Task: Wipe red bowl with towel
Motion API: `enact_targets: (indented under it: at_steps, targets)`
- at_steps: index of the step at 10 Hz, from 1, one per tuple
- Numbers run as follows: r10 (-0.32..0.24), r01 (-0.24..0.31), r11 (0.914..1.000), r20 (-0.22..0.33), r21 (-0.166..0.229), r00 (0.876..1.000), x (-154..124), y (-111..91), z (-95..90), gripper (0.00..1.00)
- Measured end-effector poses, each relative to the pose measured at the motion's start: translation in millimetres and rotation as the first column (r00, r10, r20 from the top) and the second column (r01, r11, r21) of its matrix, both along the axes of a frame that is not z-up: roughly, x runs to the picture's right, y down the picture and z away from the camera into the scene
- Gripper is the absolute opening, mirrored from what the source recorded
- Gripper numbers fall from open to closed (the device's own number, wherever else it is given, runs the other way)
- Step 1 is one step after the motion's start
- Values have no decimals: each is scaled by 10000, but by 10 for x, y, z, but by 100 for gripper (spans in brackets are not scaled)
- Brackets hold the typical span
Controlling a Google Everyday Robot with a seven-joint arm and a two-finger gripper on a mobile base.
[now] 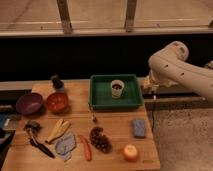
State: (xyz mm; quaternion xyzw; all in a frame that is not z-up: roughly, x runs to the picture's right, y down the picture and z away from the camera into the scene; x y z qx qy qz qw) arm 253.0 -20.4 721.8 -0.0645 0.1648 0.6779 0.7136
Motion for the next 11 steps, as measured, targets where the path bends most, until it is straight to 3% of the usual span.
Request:
enact_targets:
  at_steps: [2, 3, 5, 6, 11]
  targets:
    - [-406, 417, 9989, 549, -191, 9977, -309, -23, 44, 65]
    - [-682, 720, 9968, 980, -354, 9928, -609, -28, 88, 65]
    - [-1299, 1418, 9885, 1847, -526, 9742, -1180, 27, 97, 65]
    - [-1670, 1837, 9817, 2353, -508, 9575, -1476, 73, 49, 65]
    - [-1708, 1883, 9807, 2387, -522, 9560, -1491, 86, 46, 65]
